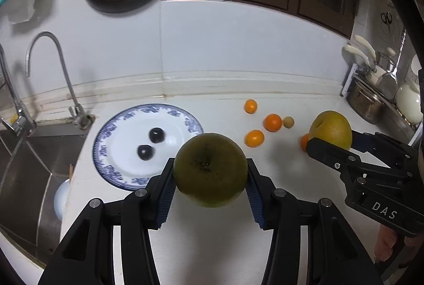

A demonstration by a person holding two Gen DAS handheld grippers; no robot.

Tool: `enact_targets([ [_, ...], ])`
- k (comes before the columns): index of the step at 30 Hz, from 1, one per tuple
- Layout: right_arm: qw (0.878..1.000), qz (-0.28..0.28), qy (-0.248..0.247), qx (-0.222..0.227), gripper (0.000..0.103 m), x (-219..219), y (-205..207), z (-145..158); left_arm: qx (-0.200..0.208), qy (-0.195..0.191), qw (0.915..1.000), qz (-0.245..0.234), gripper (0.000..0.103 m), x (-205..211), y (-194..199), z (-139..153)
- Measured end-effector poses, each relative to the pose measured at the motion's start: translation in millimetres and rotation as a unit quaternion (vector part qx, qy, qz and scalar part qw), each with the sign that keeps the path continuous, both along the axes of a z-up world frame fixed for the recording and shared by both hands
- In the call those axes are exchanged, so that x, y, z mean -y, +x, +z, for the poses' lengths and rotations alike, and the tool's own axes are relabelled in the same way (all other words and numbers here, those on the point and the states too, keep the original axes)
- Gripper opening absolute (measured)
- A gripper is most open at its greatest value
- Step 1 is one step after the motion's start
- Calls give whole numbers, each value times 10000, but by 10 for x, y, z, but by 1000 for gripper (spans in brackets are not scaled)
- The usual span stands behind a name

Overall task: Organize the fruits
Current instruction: 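Carry the apple and pomelo onto the plate and open both tools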

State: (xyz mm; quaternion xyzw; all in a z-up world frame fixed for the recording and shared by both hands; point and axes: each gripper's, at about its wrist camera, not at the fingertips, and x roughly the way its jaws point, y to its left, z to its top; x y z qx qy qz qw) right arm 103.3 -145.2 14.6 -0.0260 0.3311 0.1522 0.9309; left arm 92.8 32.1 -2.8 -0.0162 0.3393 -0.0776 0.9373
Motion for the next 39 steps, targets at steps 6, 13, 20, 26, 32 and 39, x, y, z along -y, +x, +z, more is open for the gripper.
enact_targets([
  [6, 9997, 228, 77, 17, 51, -191, 56, 43, 119, 2, 9997, 199, 48, -189, -13, 62],
  [13, 9989, 445, 120, -55, 51, -435, 187, 40, 150, 92, 9992, 346, 48, -382, 0, 62],
  [20, 9980, 612, 113, -144, 51, -672, 313, 2, 158, 210, 9986, 466, 48, -593, 75, 46],
  [26, 9975, 672, 33, -237, 51, -860, 491, -62, 106, 258, 9984, 497, 48, -766, 212, -7],
  [32, 9972, 683, -128, -269, 51, -1044, 718, -116, -20, 252, 9983, 531, 48, -919, 423, -91],
  [39, 9963, 725, -258, -385, 51, -1221, 1070, -220, -196, 306, 9982, 484, 48, -1052, 743, -222],
])
